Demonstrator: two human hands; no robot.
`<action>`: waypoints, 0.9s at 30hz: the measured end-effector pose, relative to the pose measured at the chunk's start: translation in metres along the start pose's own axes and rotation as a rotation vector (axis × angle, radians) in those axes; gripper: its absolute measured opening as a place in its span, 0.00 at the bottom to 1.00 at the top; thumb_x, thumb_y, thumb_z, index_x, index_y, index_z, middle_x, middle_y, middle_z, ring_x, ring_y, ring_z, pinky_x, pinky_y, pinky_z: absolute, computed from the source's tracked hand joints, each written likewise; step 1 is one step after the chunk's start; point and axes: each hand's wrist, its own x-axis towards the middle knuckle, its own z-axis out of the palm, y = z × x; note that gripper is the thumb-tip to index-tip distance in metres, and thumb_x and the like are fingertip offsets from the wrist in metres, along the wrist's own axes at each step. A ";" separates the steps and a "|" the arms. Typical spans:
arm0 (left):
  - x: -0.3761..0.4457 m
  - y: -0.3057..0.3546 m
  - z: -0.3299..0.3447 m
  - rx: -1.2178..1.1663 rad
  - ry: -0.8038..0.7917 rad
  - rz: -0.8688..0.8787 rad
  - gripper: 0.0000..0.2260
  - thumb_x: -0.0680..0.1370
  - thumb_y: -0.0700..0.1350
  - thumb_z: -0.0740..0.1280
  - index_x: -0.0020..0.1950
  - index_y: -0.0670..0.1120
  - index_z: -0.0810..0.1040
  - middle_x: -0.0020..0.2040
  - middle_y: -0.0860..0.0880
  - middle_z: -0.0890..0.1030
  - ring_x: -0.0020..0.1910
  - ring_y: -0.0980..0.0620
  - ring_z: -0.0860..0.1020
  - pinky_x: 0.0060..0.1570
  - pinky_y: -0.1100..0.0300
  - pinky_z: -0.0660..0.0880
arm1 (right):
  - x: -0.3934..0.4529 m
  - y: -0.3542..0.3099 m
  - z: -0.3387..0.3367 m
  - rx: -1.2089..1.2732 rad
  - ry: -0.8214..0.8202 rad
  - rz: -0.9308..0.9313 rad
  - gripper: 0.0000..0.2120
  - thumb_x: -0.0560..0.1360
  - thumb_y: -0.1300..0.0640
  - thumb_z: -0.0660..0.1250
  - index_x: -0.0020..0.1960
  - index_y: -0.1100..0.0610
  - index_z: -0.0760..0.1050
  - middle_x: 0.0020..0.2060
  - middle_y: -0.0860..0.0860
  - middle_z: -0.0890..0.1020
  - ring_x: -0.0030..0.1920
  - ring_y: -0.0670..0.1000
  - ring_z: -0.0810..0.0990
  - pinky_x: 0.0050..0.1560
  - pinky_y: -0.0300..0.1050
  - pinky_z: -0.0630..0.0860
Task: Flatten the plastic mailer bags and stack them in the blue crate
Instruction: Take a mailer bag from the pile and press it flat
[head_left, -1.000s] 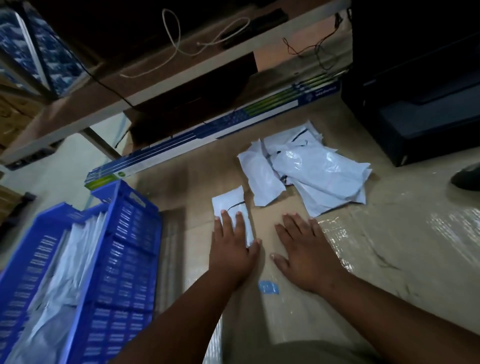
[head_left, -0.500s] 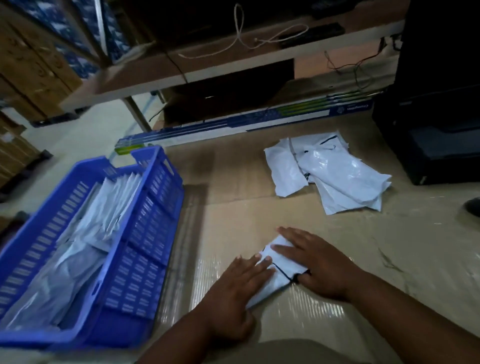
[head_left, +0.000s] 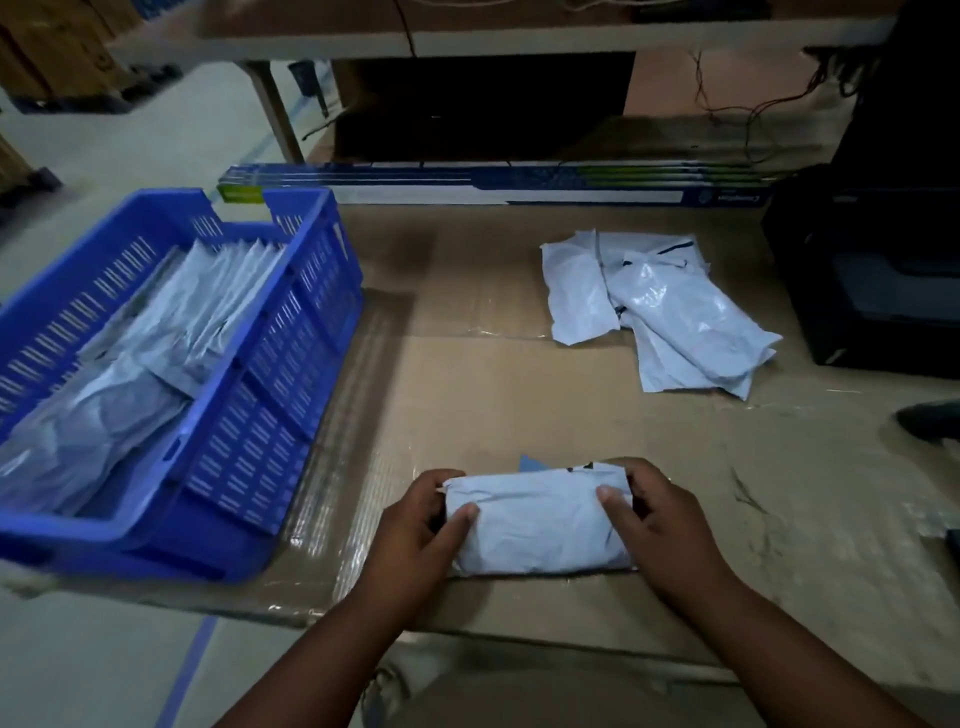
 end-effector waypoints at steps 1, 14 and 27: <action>0.004 0.002 0.004 0.064 0.010 -0.032 0.14 0.81 0.54 0.72 0.66 0.58 0.76 0.49 0.58 0.86 0.49 0.59 0.84 0.51 0.52 0.82 | 0.000 0.003 0.002 -0.058 0.023 0.043 0.11 0.82 0.52 0.70 0.63 0.41 0.78 0.49 0.39 0.86 0.49 0.41 0.84 0.51 0.50 0.81; 0.020 0.013 0.033 0.641 0.079 0.443 0.26 0.81 0.45 0.60 0.79 0.39 0.70 0.80 0.41 0.68 0.81 0.43 0.64 0.80 0.49 0.61 | 0.018 -0.035 0.027 -0.689 0.121 -0.343 0.25 0.81 0.50 0.64 0.75 0.58 0.72 0.74 0.58 0.74 0.73 0.61 0.71 0.75 0.62 0.66; 0.020 -0.023 0.057 0.885 -0.111 0.312 0.30 0.82 0.51 0.57 0.84 0.43 0.61 0.85 0.42 0.58 0.85 0.45 0.54 0.80 0.41 0.57 | 0.020 -0.013 0.105 -0.945 -0.211 -0.435 0.30 0.81 0.54 0.51 0.79 0.67 0.65 0.80 0.66 0.65 0.81 0.65 0.62 0.82 0.64 0.52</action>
